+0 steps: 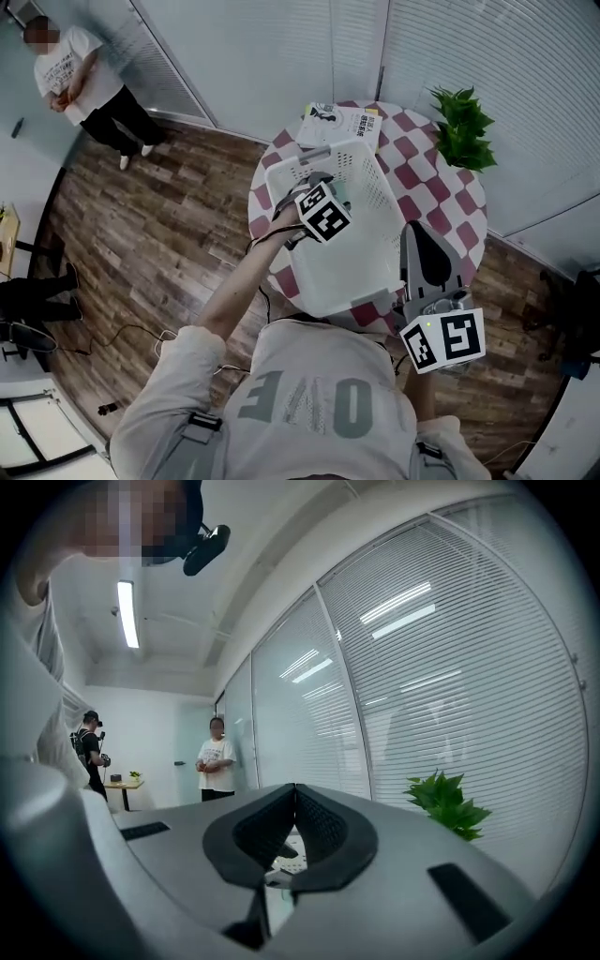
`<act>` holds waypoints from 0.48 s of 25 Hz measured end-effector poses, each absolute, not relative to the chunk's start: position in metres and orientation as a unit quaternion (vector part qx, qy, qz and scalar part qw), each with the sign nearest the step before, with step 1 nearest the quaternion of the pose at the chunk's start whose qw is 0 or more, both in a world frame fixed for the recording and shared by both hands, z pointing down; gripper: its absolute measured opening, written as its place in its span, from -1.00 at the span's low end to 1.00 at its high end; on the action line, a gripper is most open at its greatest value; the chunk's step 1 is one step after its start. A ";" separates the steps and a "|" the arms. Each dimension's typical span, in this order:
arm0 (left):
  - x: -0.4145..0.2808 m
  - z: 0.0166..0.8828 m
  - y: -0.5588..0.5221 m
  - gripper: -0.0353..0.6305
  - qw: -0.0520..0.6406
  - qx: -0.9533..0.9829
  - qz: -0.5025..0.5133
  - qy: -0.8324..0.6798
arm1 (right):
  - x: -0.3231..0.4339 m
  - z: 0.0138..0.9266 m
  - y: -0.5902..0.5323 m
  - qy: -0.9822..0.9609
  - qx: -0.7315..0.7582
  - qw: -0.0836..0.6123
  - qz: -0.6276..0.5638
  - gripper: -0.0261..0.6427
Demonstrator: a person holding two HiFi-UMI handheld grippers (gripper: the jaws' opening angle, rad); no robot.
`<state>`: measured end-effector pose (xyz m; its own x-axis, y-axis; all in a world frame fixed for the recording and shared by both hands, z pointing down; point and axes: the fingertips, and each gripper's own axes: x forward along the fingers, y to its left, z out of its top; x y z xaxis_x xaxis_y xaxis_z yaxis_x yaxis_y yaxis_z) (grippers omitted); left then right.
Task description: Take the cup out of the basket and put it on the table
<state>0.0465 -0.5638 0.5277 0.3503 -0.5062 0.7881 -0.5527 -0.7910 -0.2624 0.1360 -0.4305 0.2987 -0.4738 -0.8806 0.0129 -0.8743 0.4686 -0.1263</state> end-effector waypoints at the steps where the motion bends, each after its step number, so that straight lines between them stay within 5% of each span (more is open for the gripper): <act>1: 0.049 0.537 -0.568 -0.08 0.012 0.813 0.491 -0.312 | 0.135 0.301 -0.433 0.856 -0.512 0.025 -0.061 -0.89; 12: 0.036 0.618 -0.590 -0.08 -0.003 0.751 0.607 -0.258 | 0.135 0.308 -0.453 0.852 -0.515 0.033 -0.088 -0.89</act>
<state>0.0357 -0.5903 0.6185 0.1295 -0.3914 0.9111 -0.3840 -0.8669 -0.3178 0.1352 -0.4535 0.3079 -0.4678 -0.8832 0.0332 -0.8715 0.4547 -0.1837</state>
